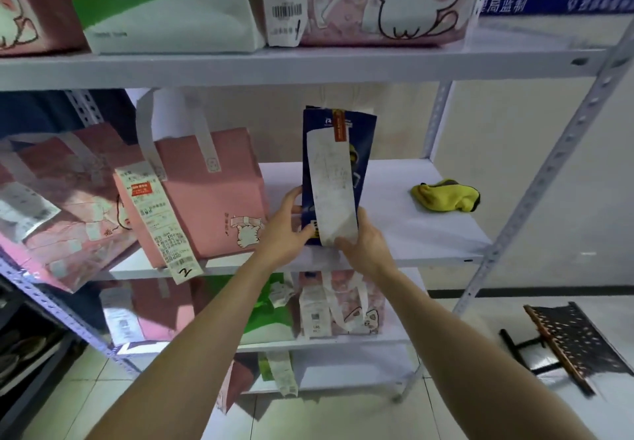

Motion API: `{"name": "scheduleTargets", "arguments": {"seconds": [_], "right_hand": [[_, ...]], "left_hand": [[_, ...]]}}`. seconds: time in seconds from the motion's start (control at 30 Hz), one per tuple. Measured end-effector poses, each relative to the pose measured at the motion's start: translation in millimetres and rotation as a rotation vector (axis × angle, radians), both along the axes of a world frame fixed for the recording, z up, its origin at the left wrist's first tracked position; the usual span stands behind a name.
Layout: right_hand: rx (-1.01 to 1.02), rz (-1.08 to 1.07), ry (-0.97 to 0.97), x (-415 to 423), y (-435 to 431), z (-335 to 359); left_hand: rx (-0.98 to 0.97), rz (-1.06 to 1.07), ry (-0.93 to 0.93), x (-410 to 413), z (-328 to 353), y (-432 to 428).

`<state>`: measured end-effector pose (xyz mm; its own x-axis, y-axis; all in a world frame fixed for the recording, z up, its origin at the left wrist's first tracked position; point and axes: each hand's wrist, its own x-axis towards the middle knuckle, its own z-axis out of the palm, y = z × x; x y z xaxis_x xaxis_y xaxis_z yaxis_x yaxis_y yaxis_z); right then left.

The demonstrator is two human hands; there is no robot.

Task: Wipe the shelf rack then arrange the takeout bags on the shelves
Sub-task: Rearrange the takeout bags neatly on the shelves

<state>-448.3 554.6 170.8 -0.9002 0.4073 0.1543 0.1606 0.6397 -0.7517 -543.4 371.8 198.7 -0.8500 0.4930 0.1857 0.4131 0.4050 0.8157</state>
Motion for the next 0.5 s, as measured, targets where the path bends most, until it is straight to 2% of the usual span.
{"name": "scheduleTargets", "arguments": {"seconds": [0.27, 0.4, 0.5], "right_hand": [[-0.033, 0.137, -0.048, -4.8, -35.7, 12.4], [0.057, -0.007, 0.087, 4.7, -27.6, 30.9], [0.127, -0.051, 0.229, 6.8, -34.2, 76.0]], "left_hand": [[-0.062, 0.152, 0.129, 15.5, 8.8, -44.0], [0.002, 0.211, 0.168, 25.2, 33.3, -56.0], [0.059, 0.305, 0.264, 23.7, 73.8, -77.1]]}}
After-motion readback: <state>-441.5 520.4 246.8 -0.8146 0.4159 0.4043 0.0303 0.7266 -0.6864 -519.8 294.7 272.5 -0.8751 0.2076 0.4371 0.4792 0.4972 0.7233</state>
